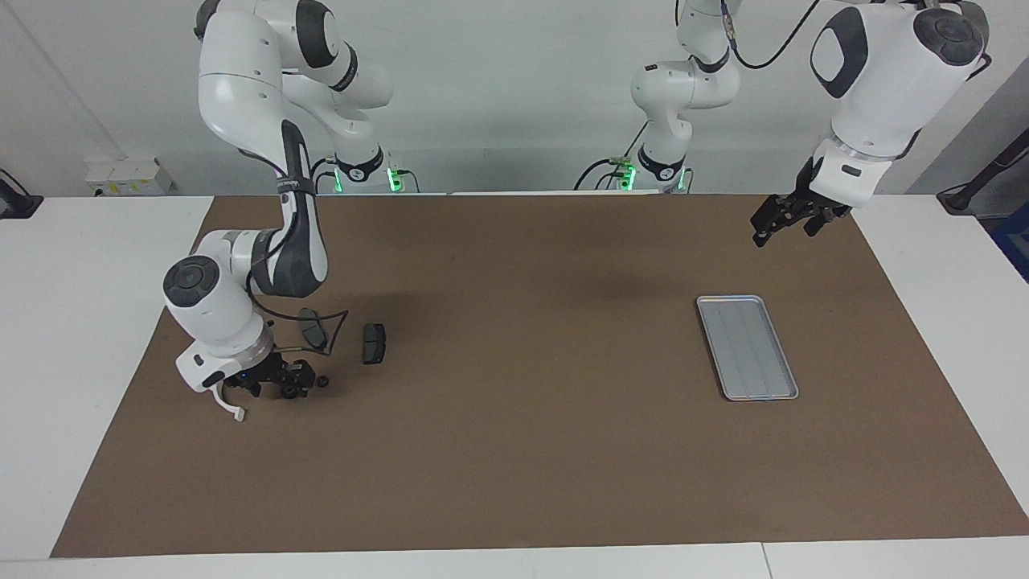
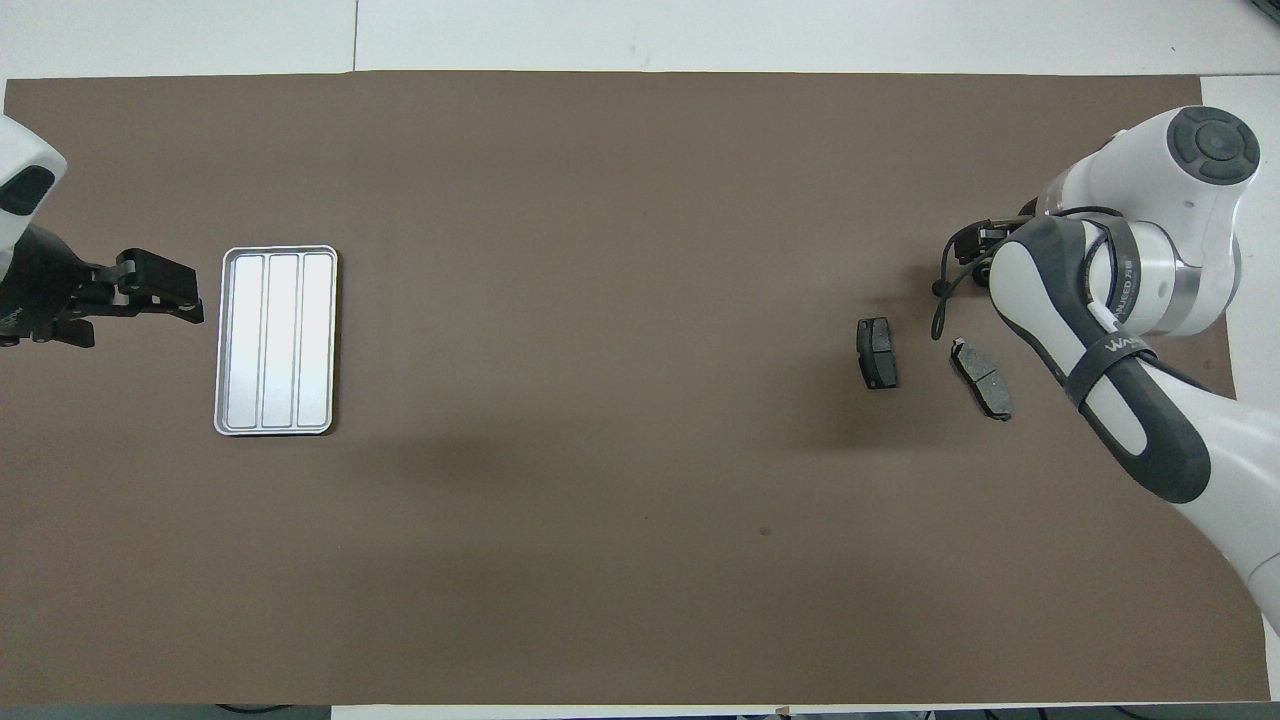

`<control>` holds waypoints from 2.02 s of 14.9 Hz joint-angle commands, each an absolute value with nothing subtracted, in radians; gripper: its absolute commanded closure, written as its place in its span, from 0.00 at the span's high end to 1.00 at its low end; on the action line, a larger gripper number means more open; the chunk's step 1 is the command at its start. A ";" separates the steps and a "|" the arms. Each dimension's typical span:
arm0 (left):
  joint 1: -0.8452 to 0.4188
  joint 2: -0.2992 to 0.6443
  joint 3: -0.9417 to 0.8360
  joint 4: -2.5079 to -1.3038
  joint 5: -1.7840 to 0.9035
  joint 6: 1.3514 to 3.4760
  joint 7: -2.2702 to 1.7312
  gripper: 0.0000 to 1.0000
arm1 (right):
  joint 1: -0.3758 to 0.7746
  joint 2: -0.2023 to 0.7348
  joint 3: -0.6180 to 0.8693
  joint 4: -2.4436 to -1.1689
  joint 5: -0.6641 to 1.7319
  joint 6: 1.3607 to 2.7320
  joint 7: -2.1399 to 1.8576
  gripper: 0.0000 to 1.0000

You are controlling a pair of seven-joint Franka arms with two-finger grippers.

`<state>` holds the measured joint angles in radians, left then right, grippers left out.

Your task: Pick bearing gear from pile to tray

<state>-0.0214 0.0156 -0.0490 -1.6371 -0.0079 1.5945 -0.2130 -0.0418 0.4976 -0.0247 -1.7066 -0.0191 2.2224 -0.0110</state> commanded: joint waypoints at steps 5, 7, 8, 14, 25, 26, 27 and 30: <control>-0.017 -0.005 -0.052 -1.660 0.006 1.609 -0.204 1.00 | -0.043 0.495 -0.023 -1.765 -0.003 2.278 -0.034 0.90; -0.017 -0.005 -0.052 -1.661 0.006 1.609 -0.204 1.00 | -0.041 0.495 -0.023 -1.770 -0.002 2.278 -0.034 0.88; -0.017 -0.005 -0.052 -1.661 0.006 1.609 -0.204 1.00 | -0.041 0.495 -0.023 -1.770 -0.002 2.278 -0.032 0.83; -0.017 -0.005 -0.052 -1.661 0.006 1.609 -0.204 1.00 | -0.041 0.488 -0.021 -1.764 -0.002 2.255 -0.029 0.00; -0.017 -0.005 -0.052 -1.661 0.006 1.609 -0.204 1.00 | 0.082 0.416 0.091 -1.459 -0.026 1.849 0.295 0.00; -0.017 -0.005 -0.052 -1.661 0.006 1.609 -0.204 1.00 | 0.138 0.407 0.092 -1.459 -0.044 1.823 0.383 0.00; -0.017 -0.005 -0.052 -1.661 0.006 1.609 -0.204 1.00 | 0.197 0.393 0.097 -1.465 -0.066 1.803 0.470 0.00; -0.017 -0.005 -0.051 -1.661 0.006 1.609 -0.204 1.00 | 0.372 0.370 0.098 -1.483 -0.074 1.789 0.714 0.00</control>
<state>-0.0214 0.0156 -0.0490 -1.6371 -0.0079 1.5945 -0.2130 0.2985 0.3871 0.1005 -1.4750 -0.0525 1.8066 0.5928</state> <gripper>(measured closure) 0.000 0.652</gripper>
